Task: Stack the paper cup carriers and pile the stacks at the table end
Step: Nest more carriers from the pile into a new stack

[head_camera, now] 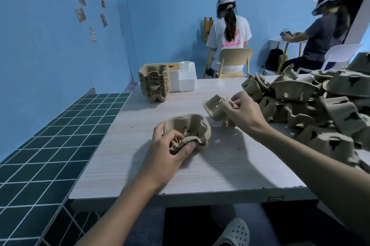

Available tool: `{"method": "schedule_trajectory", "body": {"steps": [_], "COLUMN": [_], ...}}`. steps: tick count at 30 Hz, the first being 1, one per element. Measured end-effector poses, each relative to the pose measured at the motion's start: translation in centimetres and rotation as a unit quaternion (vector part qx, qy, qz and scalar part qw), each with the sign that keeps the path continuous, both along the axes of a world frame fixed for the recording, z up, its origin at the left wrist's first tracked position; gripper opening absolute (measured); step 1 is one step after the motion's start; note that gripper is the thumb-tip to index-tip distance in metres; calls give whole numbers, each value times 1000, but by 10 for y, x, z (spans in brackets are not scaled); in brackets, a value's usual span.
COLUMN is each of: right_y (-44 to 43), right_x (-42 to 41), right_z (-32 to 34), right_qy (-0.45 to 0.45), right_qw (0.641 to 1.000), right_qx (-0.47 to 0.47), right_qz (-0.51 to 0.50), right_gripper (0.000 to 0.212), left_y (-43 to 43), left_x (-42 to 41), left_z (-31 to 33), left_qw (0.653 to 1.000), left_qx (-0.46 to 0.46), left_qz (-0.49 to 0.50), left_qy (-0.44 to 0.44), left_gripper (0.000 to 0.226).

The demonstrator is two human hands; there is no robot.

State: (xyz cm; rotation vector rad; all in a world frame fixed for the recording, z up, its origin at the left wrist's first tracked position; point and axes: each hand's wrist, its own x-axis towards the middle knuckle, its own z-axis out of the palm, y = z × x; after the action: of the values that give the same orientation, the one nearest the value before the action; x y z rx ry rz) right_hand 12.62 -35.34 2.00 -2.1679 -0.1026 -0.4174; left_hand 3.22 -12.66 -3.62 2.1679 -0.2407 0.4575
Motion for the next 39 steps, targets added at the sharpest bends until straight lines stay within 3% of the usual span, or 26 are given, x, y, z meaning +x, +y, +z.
{"method": "schedule_trajectory", "body": {"steps": [4,6,7,10,11,14,18,22,30,33,37,39], "right_y": [-16,-21,-23,-35,-39,-50,-59,-62,-60,-53,-45,-46], "right_x": [-35,-44,-45,-43,-44,-53,-49,-47,-66,-80,-97,-104], "right_z": [12,11,7,-2,-1,7,-3,-10,-11,-4,-3,-6], "right_qy": [113,164,166,101,73,-1,15,-31,-112,-131,-137,-124], "right_qw": [956,937,945,992,995,999,973,982,993,991,988,990], "right_qx": [266,308,280,68,44,46,-207,-164,-21,37,70,55], "right_qz": [45,31,21,-46,-61,18,101,87,-7,10,36,49], "right_gripper": [27,26,28,28,28,36,58,32,21,19,21,24], "left_y": [0,0,-1,-1,-1,-1,-2,-2,-11,-31,-68,-83], "left_x": [-3,-4,-4,-4,-4,-4,-4,-4,-8,-10,-10,-8], "left_z": [2,3,4,4,3,3,4,4,7,9,7,4], "left_qw": [1000,1000,1000,1000,1000,1000,999,999,999,999,998,996], "left_qx": [16,17,19,28,28,27,32,40,49,33,-22,-49], "left_qz": [0,5,6,5,5,4,8,6,-10,-16,-55,-72], "left_qy": [0,5,6,8,7,11,13,8,16,3,29,30], "left_gripper": [23,24,25,26,26,24,23,22,24,45,110,130]}}
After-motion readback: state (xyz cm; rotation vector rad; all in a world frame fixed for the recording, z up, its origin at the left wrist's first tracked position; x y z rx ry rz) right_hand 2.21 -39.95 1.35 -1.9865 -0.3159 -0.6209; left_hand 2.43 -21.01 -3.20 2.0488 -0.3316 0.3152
